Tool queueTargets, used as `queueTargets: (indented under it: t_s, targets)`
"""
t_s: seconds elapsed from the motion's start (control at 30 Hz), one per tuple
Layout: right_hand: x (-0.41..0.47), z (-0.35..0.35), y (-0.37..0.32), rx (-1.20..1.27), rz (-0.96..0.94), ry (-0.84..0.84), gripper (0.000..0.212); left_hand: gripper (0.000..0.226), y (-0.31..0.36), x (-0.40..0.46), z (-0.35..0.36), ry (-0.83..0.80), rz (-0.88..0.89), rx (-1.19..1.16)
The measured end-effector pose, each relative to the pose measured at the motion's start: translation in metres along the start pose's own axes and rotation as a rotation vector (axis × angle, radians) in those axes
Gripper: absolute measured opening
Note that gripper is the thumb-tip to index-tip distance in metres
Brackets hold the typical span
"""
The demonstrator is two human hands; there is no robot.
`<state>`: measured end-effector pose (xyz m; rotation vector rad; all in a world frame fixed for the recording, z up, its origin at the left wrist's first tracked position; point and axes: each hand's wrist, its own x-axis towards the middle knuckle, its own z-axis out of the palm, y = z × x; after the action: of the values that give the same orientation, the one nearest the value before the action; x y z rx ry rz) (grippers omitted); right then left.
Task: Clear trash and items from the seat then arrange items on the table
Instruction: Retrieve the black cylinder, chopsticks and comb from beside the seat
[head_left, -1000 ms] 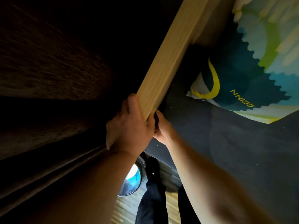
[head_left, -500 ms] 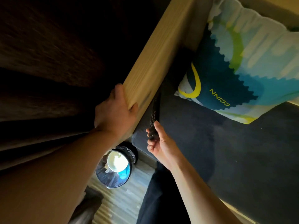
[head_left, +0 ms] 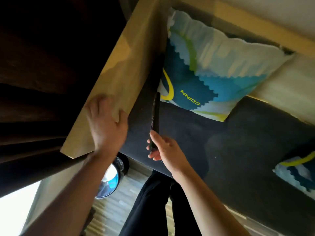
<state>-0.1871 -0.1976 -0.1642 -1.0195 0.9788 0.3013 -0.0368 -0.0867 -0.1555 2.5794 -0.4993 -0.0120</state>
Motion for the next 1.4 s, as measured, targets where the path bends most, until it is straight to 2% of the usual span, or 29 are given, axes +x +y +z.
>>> queueTargets:
  t_s: [0.03, 0.13, 0.2, 0.23, 0.33, 0.43, 0.57, 0.63, 0.7, 0.77, 0.83, 0.97, 1.07, 1.2, 1.3, 1.4]
  targets:
    - [-0.012, -0.007, 0.000, -0.010, -0.029, -0.012, 0.055, 0.037, 0.021, -0.013, 0.007, -0.068, -0.083, -0.176]
    - [-0.047, -0.045, -0.002, -0.033, -0.105, 0.053, 0.043, 0.024, 0.095, -0.039, 0.035, -0.415, -0.542, -0.731]
    - [-0.064, -0.079, -0.004, -0.043, -0.150, 0.094, 0.036, 0.028, 0.139, -0.049, 0.054, -0.567, -0.721, -0.994]
    - [-0.069, -0.089, -0.004, -0.048, -0.158, 0.103, 0.033, 0.034, 0.152, -0.052, 0.060, -0.622, -0.755, -1.072]
    - [-0.078, -0.136, -0.008, -0.037, -0.186, 0.147, 0.026, 0.041, 0.198, -0.062, 0.086, -0.733, -0.742, -1.094]
    - [-0.080, -0.186, -0.014, -0.001, -0.211, 0.197, 0.023, 0.033, 0.247, -0.072, 0.115, -0.799, -0.706, -0.965]
    - [-0.079, -0.240, -0.015, 0.010, -0.236, 0.181, 0.030, 0.028, 0.302, -0.072, 0.151, -0.824, -0.560, -0.868]
    - [-0.080, -0.272, -0.011, 0.011, -0.249, 0.185, 0.030, 0.023, 0.327, -0.065, 0.168, -0.716, -0.277, -0.646]
    - [-0.080, -0.309, -0.005, 0.005, -0.240, 0.214, 0.026, 0.023, 0.353, -0.051, 0.179, -0.587, 0.140, -0.363]
    - [-0.077, -0.339, 0.002, -0.018, -0.210, 0.253, 0.019, 0.029, 0.374, -0.029, 0.184, -0.542, 0.434, -0.219]
    - [-0.071, -0.366, 0.010, -0.039, -0.191, 0.317, 0.014, 0.030, 0.394, -0.004, 0.189, -0.501, 0.622, -0.105]
    - [-0.050, -0.397, 0.024, -0.044, -0.137, 0.438, 0.012, 0.031, 0.426, 0.043, 0.199, -0.435, 0.887, 0.113]
    - [-0.030, -0.407, 0.033, -0.021, -0.058, 0.456, 0.010, 0.044, 0.436, 0.070, 0.212, -0.431, 1.047, 0.297]
    - [0.002, -0.419, 0.036, 0.030, 0.007, 0.481, 0.010, 0.082, 0.436, 0.085, 0.235, -0.472, 1.196, 0.410]
    - [0.038, -0.433, 0.030, 0.110, 0.022, 0.477, 0.018, 0.087, 0.441, 0.085, 0.248, -0.478, 1.175, 0.442]
    - [0.090, -0.454, 0.024, 0.342, 0.025, 0.452, 0.029, 0.089, 0.439, 0.085, 0.254, -0.463, 1.170, 0.447]
